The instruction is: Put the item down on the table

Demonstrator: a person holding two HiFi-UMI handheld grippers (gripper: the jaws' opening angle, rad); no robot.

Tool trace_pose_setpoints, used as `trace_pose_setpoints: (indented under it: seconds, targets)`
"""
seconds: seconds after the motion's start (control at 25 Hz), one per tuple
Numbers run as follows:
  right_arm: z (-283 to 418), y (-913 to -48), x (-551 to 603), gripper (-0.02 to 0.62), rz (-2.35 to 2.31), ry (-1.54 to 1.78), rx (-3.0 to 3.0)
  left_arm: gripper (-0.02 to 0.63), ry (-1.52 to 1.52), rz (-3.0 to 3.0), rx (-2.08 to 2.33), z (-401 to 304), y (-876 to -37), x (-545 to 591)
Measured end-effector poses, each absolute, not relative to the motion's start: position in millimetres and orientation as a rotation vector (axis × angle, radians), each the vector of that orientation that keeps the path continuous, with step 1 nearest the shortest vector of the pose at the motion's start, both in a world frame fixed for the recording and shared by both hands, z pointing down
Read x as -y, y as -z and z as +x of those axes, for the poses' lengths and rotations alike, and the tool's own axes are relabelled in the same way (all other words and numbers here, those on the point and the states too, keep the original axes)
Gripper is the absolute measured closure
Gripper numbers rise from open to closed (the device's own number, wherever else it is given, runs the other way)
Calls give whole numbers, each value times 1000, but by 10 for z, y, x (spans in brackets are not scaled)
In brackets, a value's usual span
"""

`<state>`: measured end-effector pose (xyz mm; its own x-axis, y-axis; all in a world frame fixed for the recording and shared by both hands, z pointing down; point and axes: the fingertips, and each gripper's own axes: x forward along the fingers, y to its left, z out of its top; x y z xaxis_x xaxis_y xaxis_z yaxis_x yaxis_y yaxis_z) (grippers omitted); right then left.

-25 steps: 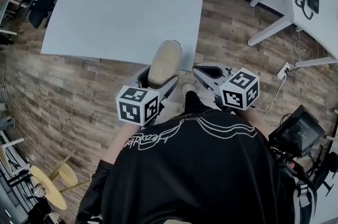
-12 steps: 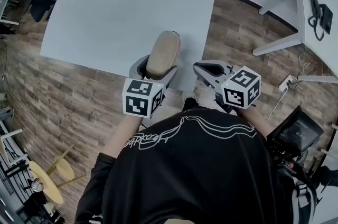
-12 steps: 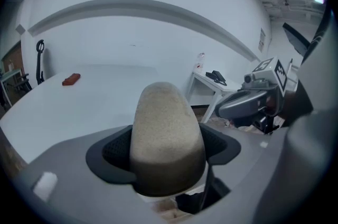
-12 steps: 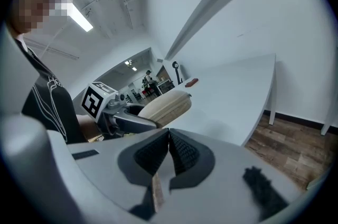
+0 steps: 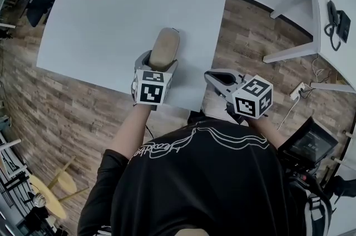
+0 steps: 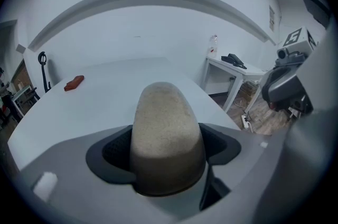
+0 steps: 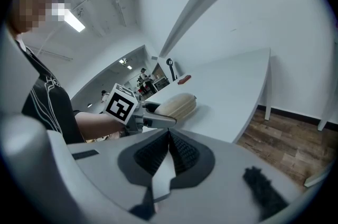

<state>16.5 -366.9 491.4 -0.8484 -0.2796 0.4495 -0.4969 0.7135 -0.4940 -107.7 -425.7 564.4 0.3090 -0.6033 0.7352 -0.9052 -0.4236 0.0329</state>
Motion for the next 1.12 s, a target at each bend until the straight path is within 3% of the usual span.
trace_pose_setpoints:
  seconds: [0.8, 1.0, 1.12]
  targets:
    - [316, -4976, 3597, 588, 656, -948, 2553, 216, -1054, 2181, 1384, -1154, -5994, 4464]
    - [394, -5015, 3584, 588, 679, -950, 2550, 158, -992, 2234, 1386, -1079, -5962, 4558]
    - [446, -5039, 3565, 588, 685, -952, 2553, 158, -929, 2243, 1375, -1016, -5905, 4555]
